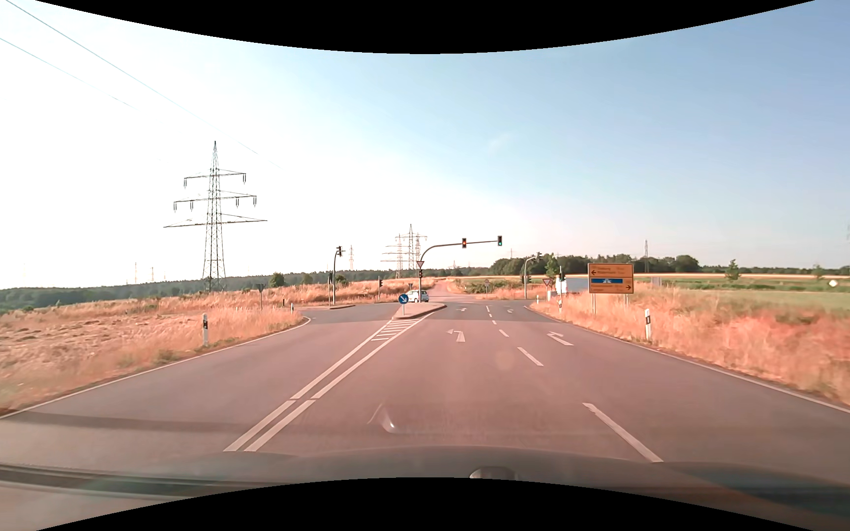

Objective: Follow the waypoints while adhering to traffic rules and regulations

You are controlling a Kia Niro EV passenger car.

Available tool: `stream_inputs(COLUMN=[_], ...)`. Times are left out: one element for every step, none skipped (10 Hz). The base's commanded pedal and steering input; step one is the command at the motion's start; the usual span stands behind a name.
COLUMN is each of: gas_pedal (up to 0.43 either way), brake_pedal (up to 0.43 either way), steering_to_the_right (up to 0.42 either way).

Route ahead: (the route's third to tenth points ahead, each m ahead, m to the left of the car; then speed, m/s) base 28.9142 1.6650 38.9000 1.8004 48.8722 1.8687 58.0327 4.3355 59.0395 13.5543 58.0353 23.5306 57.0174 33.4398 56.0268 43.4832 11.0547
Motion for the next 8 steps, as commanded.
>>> stream_inputs(gas_pedal=[0.0, 0.0, 0.0, 0.0, 0.0, 0.0, 0.0, 0.0], brake_pedal=[0.0, 0.0, 0.0, 0.0, 0.024, 0.079, 0.116, 0.152], steering_to_the_right=[0.004, 0.004, 0.005, 0.004, 0.004, 0.003, 0.003, 0.003])
